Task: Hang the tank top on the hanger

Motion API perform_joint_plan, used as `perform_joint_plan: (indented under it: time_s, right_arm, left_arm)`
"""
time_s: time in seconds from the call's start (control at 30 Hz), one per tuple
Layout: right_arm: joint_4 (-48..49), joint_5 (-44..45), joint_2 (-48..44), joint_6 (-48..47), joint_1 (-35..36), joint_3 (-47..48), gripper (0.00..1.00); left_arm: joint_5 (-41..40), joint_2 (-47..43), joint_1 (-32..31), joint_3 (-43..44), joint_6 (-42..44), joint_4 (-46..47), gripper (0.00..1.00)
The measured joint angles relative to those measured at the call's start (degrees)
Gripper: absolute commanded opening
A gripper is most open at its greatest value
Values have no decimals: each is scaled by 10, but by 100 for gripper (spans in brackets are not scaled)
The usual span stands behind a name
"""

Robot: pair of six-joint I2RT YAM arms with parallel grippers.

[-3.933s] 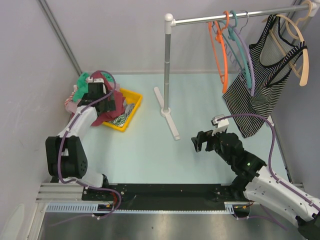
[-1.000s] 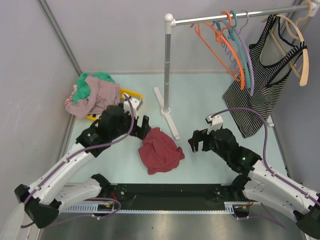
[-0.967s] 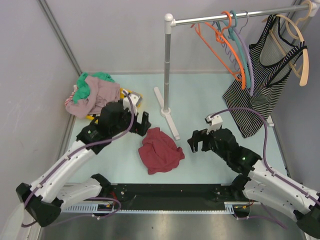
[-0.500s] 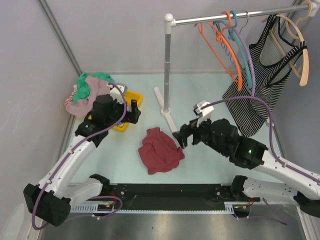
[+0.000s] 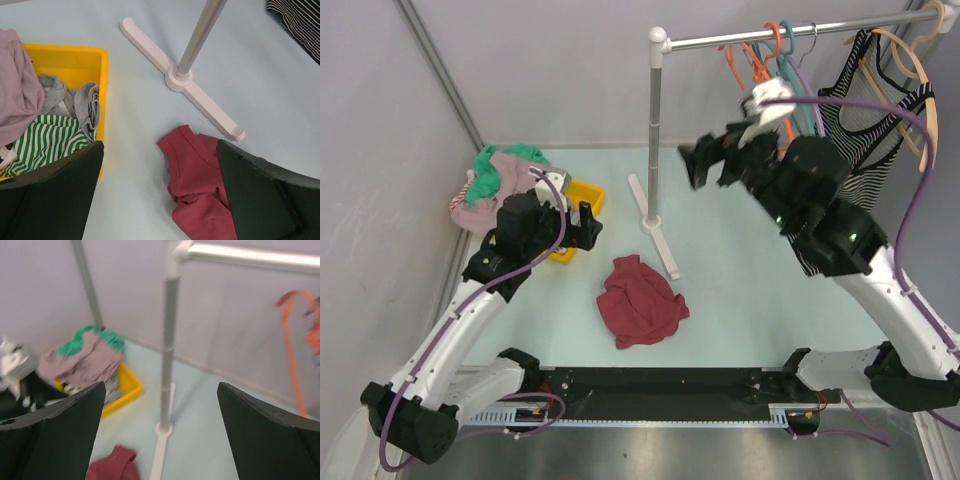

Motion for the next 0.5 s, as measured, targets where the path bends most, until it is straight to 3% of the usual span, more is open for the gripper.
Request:
perform_joint_plan:
  time_s: [0.27,0.5]
  right_arm:
    - [-106,-82,142,2,-182,278,97]
    - [-188,-153,205,28,-274,314,95]
  left_arm:
    - [3,-12,0,0,0,0,99]
    - [12,-12,0,0,0,0,100]
